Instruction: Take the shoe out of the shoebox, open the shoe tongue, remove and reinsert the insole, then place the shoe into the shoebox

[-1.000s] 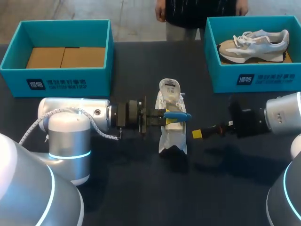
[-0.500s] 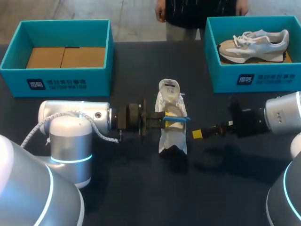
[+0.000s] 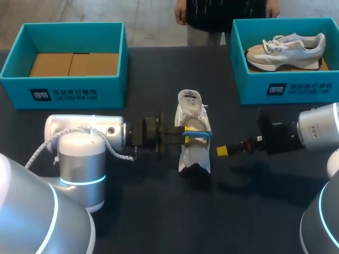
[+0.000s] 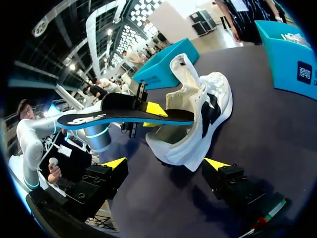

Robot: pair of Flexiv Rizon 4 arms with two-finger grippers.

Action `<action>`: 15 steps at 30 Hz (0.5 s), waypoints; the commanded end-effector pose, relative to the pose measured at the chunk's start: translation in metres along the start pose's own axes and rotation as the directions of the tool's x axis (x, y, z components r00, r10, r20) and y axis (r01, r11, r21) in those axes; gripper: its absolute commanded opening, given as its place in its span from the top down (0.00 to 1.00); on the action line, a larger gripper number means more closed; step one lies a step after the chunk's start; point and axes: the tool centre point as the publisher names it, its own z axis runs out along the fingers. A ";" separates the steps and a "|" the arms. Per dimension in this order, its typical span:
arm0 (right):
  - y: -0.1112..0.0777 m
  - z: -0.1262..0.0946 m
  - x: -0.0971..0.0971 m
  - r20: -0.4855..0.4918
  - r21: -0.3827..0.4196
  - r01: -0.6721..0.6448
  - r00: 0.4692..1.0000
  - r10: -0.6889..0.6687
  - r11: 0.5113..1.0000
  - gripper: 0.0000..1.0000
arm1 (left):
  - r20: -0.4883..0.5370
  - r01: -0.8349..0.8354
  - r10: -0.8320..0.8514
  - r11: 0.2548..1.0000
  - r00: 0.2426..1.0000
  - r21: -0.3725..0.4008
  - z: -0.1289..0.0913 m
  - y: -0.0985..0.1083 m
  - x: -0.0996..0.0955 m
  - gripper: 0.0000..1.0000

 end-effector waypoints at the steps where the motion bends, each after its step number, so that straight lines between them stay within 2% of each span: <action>1: 0.000 0.003 0.001 0.003 -0.001 0.000 1.000 0.000 1.000 0.00 | 0.004 0.000 0.000 1.000 1.000 -0.006 0.000 0.001 0.000 1.00; 2: 0.001 0.004 0.002 0.003 -0.001 0.000 1.000 0.000 1.000 0.00 | 0.005 -0.001 0.001 1.000 1.000 -0.005 0.000 0.000 0.000 1.00; 3: 0.001 0.004 0.002 0.003 -0.001 0.000 1.000 0.000 1.000 0.00 | 0.006 -0.002 0.002 1.000 1.000 -0.004 -0.001 -0.001 0.000 0.91; 4: 0.001 0.005 0.002 0.003 -0.001 -0.001 1.000 0.001 1.000 0.00 | 0.008 -0.004 0.004 1.000 1.000 -0.001 -0.001 -0.002 -0.001 0.77; 5: 0.001 0.005 0.002 0.003 -0.001 -0.001 1.000 0.001 1.000 0.00 | 0.008 -0.005 0.005 1.000 1.000 0.000 -0.002 -0.003 -0.001 0.68; 15: -0.001 0.008 0.004 0.001 -0.004 -0.008 1.000 0.008 1.000 0.00 | 0.007 -0.010 0.010 0.999 1.000 0.033 -0.002 -0.012 -0.003 0.71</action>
